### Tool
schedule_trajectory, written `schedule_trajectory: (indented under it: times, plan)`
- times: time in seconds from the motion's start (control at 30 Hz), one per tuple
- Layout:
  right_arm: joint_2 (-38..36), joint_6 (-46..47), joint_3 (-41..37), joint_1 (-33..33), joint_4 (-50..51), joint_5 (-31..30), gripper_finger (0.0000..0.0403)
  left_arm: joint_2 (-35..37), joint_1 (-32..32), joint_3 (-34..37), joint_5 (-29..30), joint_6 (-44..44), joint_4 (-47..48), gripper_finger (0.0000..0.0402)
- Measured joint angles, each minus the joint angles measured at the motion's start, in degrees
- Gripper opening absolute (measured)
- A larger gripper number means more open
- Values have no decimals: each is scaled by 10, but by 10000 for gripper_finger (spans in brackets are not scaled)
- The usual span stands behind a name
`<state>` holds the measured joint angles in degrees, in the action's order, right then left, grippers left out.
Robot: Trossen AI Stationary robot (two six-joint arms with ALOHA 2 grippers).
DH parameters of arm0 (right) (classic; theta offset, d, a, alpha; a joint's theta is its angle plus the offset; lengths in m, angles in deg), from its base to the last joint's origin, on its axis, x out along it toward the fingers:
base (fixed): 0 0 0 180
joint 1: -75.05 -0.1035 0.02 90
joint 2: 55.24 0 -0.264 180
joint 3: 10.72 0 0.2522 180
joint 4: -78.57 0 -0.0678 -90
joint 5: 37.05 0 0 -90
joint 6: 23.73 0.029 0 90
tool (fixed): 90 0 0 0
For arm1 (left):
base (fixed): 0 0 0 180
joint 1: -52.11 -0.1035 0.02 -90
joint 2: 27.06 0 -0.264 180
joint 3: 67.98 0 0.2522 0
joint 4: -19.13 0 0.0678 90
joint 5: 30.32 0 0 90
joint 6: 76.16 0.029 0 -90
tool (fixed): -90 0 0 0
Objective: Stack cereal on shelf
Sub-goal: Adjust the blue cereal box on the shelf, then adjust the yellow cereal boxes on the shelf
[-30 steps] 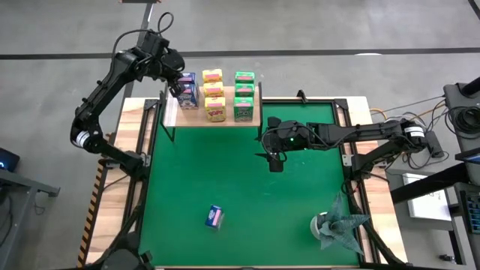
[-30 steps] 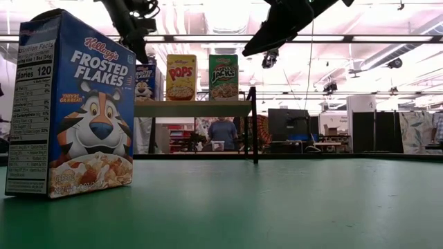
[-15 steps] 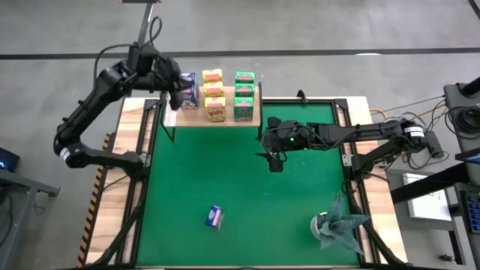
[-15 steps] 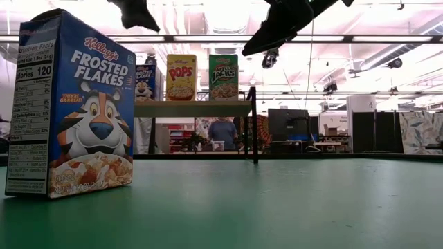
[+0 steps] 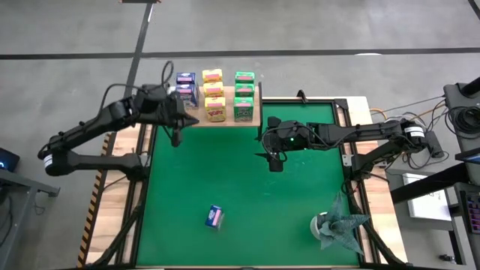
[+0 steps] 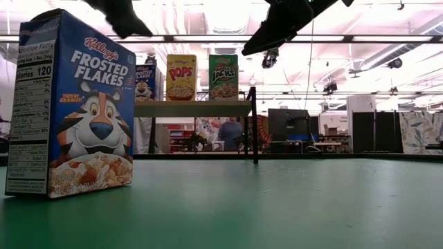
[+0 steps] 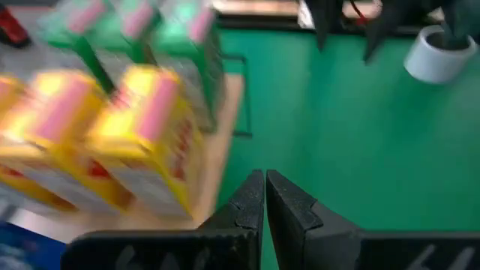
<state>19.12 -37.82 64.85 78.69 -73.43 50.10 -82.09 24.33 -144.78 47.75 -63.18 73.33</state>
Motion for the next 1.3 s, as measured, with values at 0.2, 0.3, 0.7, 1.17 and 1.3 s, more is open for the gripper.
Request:
schedule_trajectory:
  times: [0.2,0.3,0.7,1.17,1.3]
  plan:
    - [0,0,-4,0,-1,0,241,42,23,103,0,-17,-45,0]
    - [0,0,-8,0,-6,0,230,57,24,150,0,-21,-79,0]
    - [0,0,-19,0,-87,-1,131,90,23,267,0,-3,-219,0]
    - [0,-4,-13,20,-152,-2,9,107,23,312,0,33,-304,0]
    - [0,-6,3,33,-150,-2,9,107,23,315,0,33,-303,0]
